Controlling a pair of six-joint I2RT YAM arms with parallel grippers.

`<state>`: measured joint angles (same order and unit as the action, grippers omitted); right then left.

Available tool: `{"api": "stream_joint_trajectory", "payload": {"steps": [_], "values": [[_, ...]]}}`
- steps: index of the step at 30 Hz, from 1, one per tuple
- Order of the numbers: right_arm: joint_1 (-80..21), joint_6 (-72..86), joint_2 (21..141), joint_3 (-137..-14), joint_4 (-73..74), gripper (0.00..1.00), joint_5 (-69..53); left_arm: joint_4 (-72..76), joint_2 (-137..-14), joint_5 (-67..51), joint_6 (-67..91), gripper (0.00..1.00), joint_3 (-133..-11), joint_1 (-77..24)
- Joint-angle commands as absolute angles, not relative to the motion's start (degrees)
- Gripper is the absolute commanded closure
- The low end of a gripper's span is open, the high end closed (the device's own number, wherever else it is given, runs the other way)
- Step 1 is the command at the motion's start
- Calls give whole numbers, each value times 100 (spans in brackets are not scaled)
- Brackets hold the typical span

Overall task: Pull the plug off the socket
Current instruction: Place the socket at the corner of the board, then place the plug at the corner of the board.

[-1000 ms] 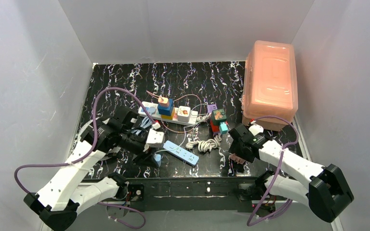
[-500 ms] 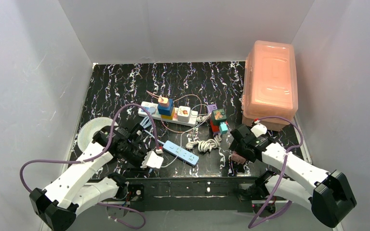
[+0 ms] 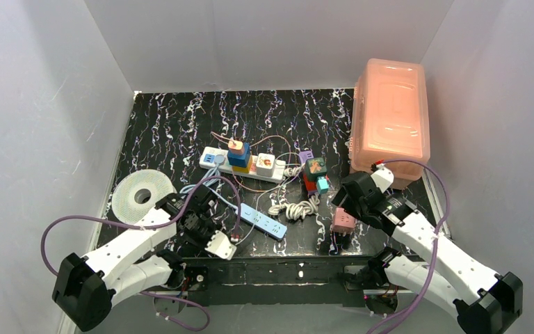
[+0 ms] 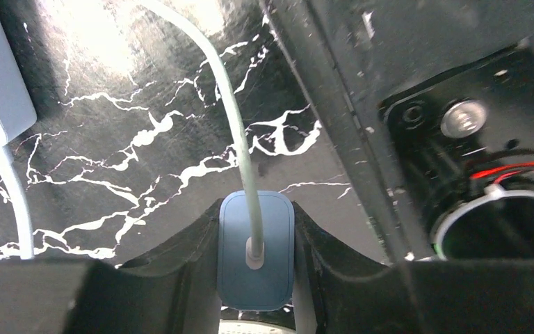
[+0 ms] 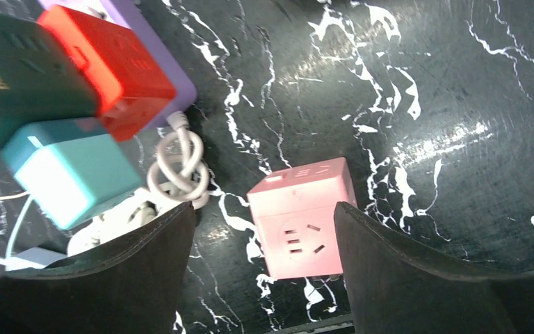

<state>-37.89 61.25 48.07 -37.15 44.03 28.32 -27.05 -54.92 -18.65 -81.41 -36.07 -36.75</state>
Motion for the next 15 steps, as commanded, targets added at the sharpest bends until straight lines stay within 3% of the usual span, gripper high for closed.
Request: {"api": "stream_joint_trajectory", "payload": {"steps": [1, 6, 9, 10, 12, 13, 15], "values": [[-3764, 5899, 4610, -4147, 4596, 19, 2932, -2519, -5613, -1206, -8660, 94, -3260, -3746], [-3778, 5690, 4566, -4413, 4701, 18, 2961, -2068, -5938, -777, -8824, 82, -3052, -3772], [-3790, 5635, 4529, -4511, 4759, 18, 2975, -2083, -6190, -632, -8701, 66, -3170, -3786], [-3803, 5622, 4508, -4517, 4775, 18, 2979, -2141, -6203, -632, -8702, 59, -3203, -3781], [-3805, 5600, 4455, -4526, 4776, 18, 2987, -2369, -6121, -726, -8837, 28, -3279, -3782], [-3803, 5584, 4438, -4527, 4779, 18, 2988, -2429, -6026, -766, -8864, 17, -3308, -3792], [-3805, 5541, 4423, -4547, 4768, 18, 2982, -2566, -5832, -876, -8921, 3, -3352, -3794]]}}
